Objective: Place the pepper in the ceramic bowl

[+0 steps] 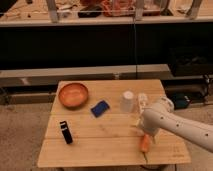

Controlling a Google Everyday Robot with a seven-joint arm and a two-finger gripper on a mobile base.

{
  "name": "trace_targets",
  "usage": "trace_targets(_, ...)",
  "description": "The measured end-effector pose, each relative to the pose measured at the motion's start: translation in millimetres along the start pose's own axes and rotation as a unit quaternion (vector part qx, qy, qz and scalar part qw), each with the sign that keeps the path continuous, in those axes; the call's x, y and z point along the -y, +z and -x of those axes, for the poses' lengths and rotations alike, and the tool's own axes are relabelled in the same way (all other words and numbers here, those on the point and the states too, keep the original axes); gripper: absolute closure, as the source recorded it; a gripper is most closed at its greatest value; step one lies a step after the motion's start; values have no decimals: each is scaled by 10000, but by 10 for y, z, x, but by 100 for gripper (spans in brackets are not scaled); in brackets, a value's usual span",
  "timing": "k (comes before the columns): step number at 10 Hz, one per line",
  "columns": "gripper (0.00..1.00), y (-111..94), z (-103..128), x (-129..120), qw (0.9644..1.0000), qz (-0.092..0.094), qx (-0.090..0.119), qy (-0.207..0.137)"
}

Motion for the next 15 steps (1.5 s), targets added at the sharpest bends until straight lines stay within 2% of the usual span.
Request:
trace_targets(6,20,155,-1,-24,10000,58,48,-64)
trace_targets(10,20,390,31,-81,9997,149,118,-130)
trace_targets(15,20,474,31,-79,9997,199,151,-41)
